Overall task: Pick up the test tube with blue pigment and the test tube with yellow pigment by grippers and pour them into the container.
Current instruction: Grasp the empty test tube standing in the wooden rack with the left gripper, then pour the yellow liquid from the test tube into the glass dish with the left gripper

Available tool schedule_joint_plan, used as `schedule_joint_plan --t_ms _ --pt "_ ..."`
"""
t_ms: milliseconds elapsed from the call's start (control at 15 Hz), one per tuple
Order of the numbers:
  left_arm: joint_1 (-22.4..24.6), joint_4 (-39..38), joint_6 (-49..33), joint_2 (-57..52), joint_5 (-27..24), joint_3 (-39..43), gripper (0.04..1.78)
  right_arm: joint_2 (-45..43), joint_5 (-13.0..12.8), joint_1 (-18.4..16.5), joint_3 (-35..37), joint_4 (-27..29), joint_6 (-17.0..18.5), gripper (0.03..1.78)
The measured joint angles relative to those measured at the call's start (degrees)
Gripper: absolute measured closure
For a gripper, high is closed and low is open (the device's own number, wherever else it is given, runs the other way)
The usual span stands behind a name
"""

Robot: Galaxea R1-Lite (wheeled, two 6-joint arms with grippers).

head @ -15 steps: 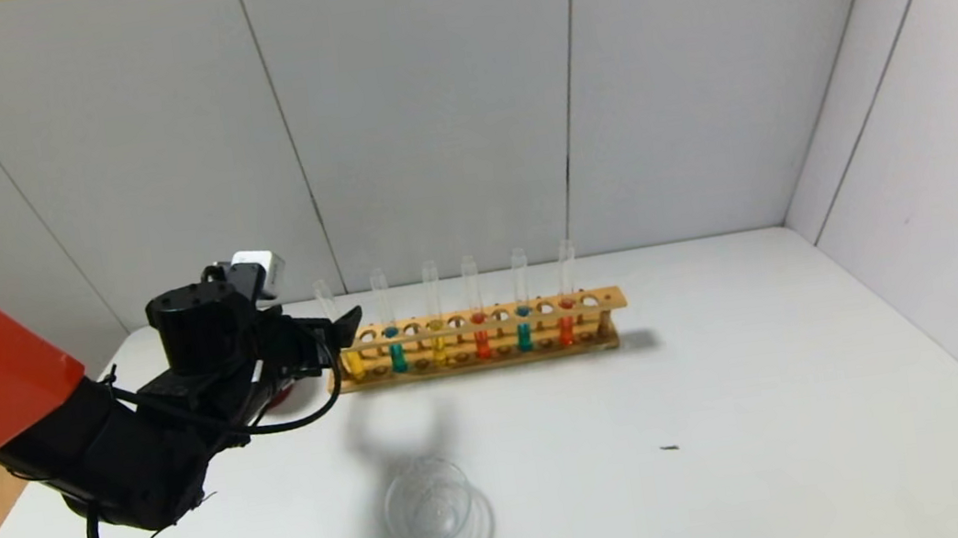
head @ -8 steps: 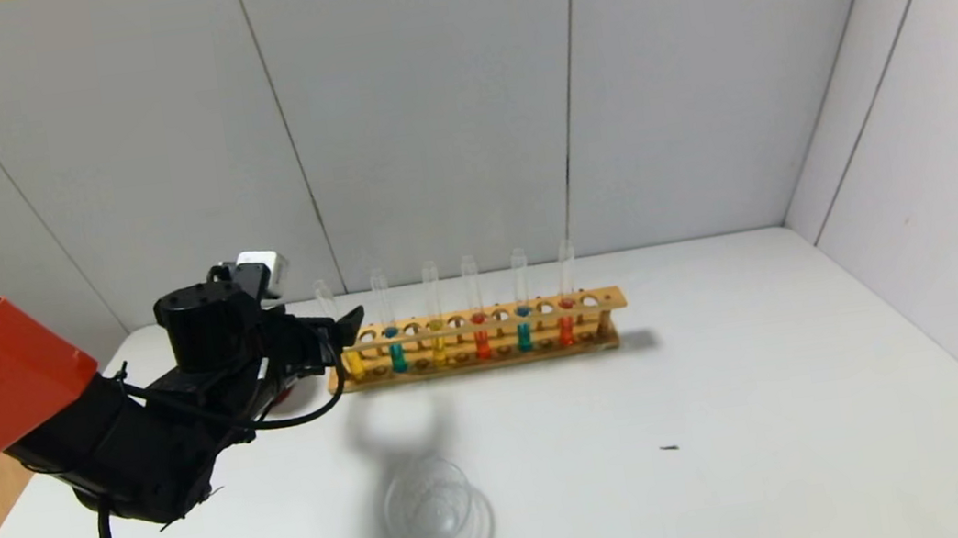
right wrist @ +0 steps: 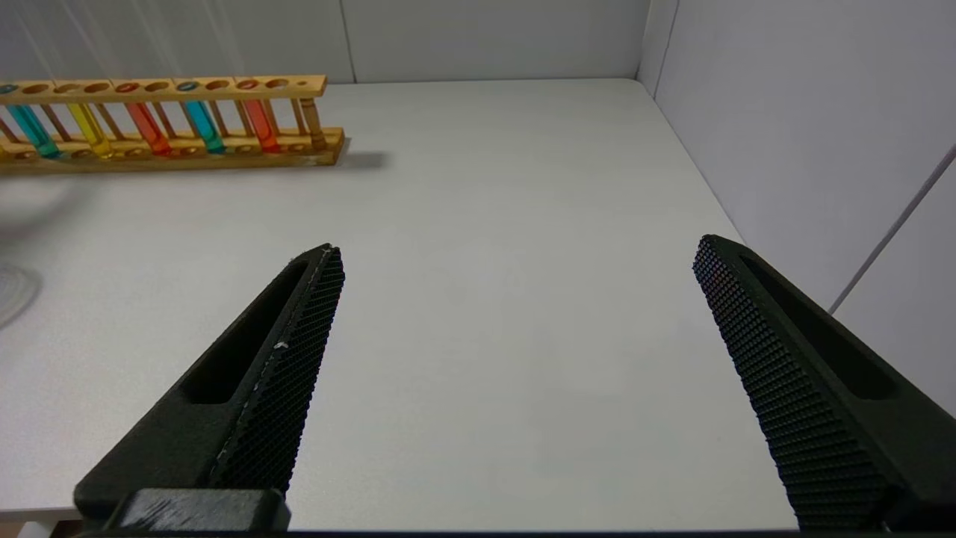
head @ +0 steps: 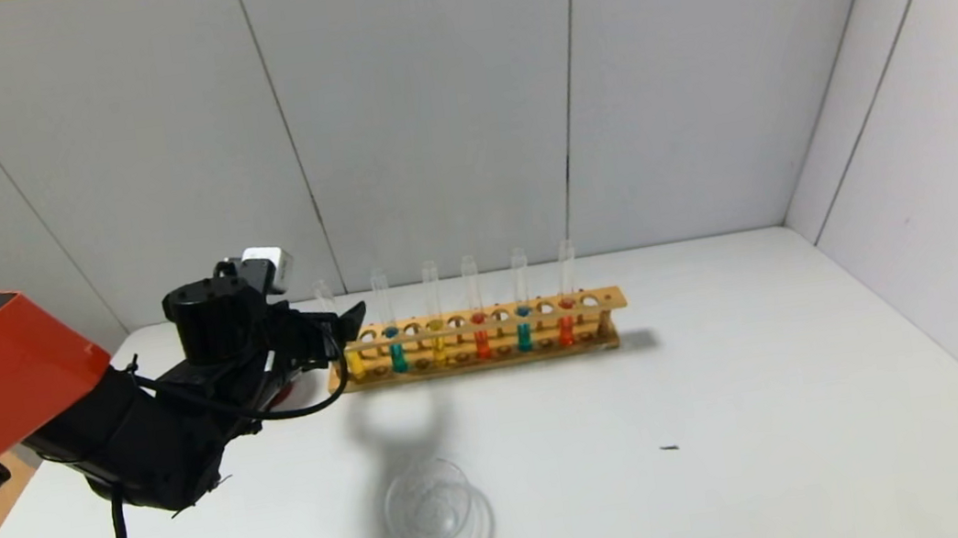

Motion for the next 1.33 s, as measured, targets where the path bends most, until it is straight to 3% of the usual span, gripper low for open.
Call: schedule_joint_plan --t_ms 133,333,800,933,1333 --pt "0.00 -0.05 0.06 0.30 0.11 -0.26 0.09 0.00 0.00 0.00 0.00 0.00 0.02 0.10" --pt "0.00 -0.55 0.11 0.63 0.66 -0.23 0.30 0.00 0.00 0.00 0.00 0.00 0.00 0.10" --pt "-0.04 -0.63 0.06 0.74 1.02 -0.01 1.43 0.00 0.00 0.00 0.00 0.00 0.00 0.10" --pt "-0.06 -0.61 -0.06 0.72 1.07 0.00 1.52 0.00 0.00 -0.02 0.00 0.00 0.00 0.10" --pt "-0.01 -0.61 -0.09 0.40 1.22 0.29 1.52 0.00 0.00 0.00 0.00 0.00 0.00 0.10"
